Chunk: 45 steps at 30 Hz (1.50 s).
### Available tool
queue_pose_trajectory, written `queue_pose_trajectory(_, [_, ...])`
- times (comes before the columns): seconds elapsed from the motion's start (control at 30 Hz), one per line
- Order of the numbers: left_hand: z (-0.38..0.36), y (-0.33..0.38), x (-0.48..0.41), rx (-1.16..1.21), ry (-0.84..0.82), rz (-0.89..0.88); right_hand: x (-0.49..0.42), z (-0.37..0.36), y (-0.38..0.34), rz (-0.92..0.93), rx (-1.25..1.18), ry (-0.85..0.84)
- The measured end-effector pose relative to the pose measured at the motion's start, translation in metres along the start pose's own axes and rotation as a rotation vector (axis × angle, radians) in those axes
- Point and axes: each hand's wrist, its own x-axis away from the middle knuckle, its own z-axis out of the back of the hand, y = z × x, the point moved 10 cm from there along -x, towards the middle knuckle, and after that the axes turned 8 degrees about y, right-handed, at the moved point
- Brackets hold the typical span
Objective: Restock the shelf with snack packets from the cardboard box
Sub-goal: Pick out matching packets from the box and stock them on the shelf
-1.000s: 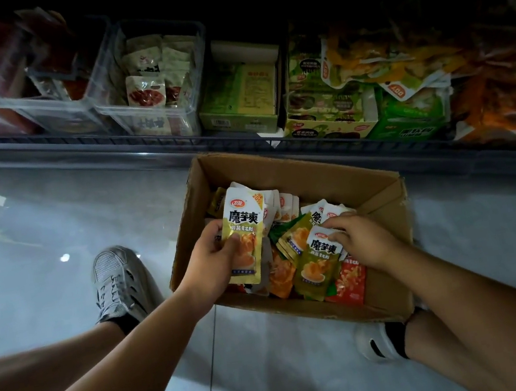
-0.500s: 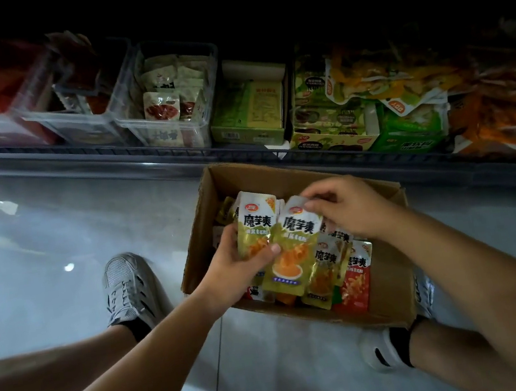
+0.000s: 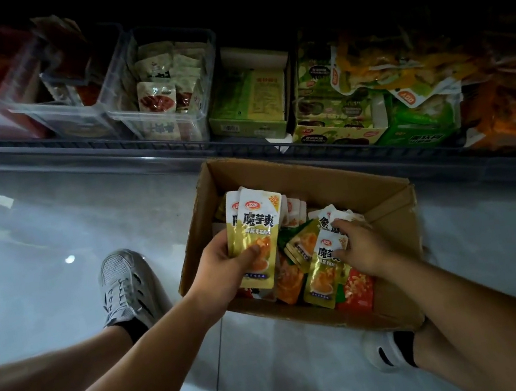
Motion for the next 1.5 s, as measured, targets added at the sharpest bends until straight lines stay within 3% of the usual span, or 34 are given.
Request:
queue_pose_trajectory(0.17, [0.002, -0.001, -0.001, -0.031, 0.016, -0.013, -0.004, -0.009, 0.006, 0.009, 0.025, 0.025])
queue_pose_trajectory(0.3, [0.004, -0.003, -0.003, -0.020, 0.042, 0.011, 0.001, 0.022, -0.027, 0.130, -0.113, 0.041])
queue_pose_trajectory(0.53, [0.003, -0.002, 0.001, -0.038, 0.075, 0.008, 0.011, 0.083, -0.100, 0.169, -0.385, -0.018])
queue_pose_trajectory(0.73, [-0.013, -0.003, 0.008, 0.107, -0.046, 0.101, 0.019, 0.077, -0.127, 0.080, -0.632, 0.063])
queue_pose_trajectory(0.93, [-0.009, -0.002, 0.006, -0.031, -0.031, 0.035, 0.012, 0.061, -0.111, -0.039, -0.875, 0.035])
queue_pose_trajectory(0.97, [-0.006, -0.003, 0.004, -0.007, -0.016, 0.042, 0.006, 0.064, -0.095, -0.058, -0.809, 0.099])
queue_pose_trajectory(1.03, [-0.003, -0.005, 0.002, 0.044, 0.002, 0.059, -0.006, 0.066, -0.061, -0.041, -0.436, 0.188])
queue_pose_trajectory(1.13, [0.000, -0.007, -0.001, 0.089, 0.008, 0.063, -0.013, 0.033, -0.012, -0.050, -0.001, 0.067])
queue_pose_trajectory(1.27, [0.000, -0.008, -0.002, 0.083, 0.003, 0.053, -0.010, 0.003, 0.022, -0.115, 0.021, 0.027])
queue_pose_trajectory(1.4, [0.000, -0.008, -0.001, 0.064, 0.003, 0.047, -0.016, 0.004, 0.023, -0.076, 0.040, 0.111])
queue_pose_trajectory(1.5, [0.001, -0.009, 0.000, 0.051, 0.005, 0.051, -0.020, 0.003, 0.021, -0.036, 0.068, 0.073])
